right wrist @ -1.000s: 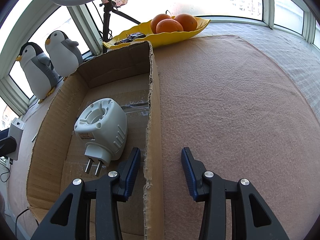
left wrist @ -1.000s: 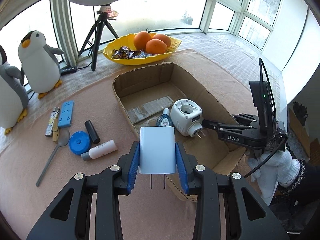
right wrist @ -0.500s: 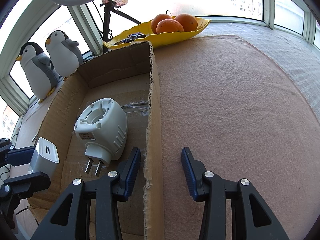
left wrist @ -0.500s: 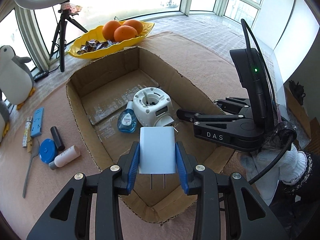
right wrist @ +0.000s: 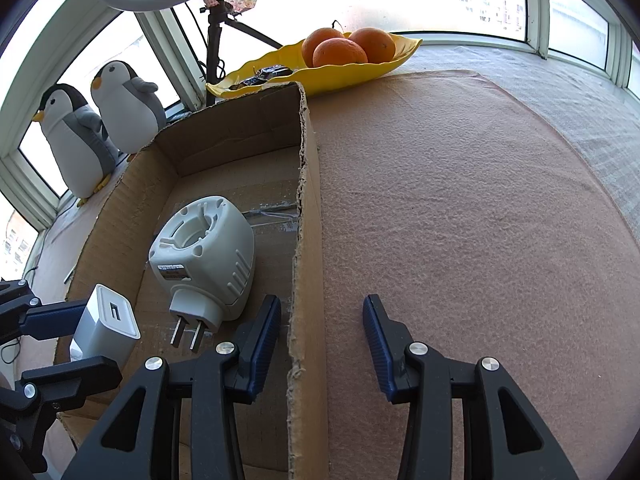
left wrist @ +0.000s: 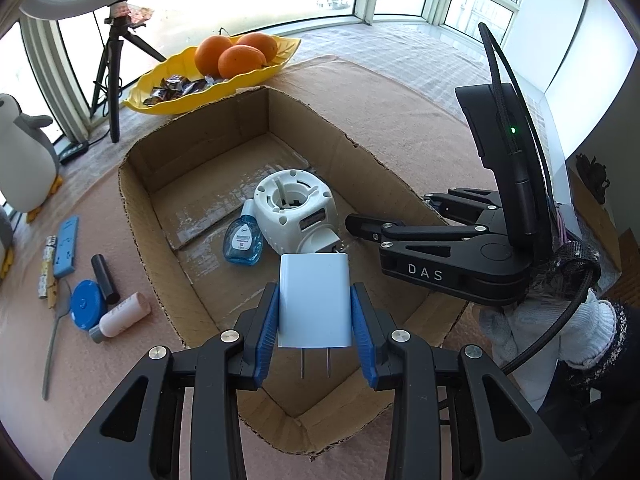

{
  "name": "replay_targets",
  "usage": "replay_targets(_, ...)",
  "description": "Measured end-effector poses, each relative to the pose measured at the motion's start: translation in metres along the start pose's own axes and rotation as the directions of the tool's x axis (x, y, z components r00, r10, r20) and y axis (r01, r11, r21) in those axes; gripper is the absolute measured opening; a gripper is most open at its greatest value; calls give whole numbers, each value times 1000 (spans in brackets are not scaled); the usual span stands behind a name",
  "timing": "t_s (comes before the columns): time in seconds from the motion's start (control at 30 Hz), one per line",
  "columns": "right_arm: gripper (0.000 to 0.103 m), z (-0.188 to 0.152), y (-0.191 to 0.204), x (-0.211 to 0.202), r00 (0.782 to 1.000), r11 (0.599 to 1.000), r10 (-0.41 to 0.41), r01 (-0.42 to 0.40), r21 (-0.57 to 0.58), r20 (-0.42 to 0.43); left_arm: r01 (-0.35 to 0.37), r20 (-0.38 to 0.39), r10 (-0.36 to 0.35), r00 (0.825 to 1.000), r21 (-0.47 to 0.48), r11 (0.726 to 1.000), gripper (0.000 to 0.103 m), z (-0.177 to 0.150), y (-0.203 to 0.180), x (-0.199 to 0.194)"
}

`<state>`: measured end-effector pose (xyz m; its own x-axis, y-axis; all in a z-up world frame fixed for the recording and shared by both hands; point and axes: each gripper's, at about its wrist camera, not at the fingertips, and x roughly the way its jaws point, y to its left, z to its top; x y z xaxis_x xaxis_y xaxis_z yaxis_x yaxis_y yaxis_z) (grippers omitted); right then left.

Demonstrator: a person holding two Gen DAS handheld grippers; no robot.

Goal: Organize rigid objects
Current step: 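Carry the white USB charger into the box and open the left gripper, then withdraw the left gripper from the box toward the grey spoon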

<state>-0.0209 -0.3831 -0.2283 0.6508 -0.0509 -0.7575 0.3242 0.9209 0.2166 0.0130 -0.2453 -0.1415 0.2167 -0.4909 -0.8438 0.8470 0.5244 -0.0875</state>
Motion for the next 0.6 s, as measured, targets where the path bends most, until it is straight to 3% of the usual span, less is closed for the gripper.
replay_targets(0.13, 39, 0, 0, 0, 1000, 1000, 0, 0, 0, 0, 10, -9, -10, 1000, 11, 1000, 34, 0, -2, 1)
replay_targets(0.2, 39, 0, 0, 0, 1000, 1000, 1, -1, 0, 0, 10, -21, -10, 1000, 3, 1000, 53, 0, -1, 3)
replay_targets(0.23, 39, 0, 0, 0, 1000, 1000, 2, -2, 3, 1, 11, -17, -11, 1000, 1, 1000, 56, 0, 0, 2)
replay_targets(0.6, 41, 1, 0, 0, 1000, 1000, 2, -2, 2, 1, 22, 19, -23, 1000, 6, 1000, 56, 0, 1, -11)
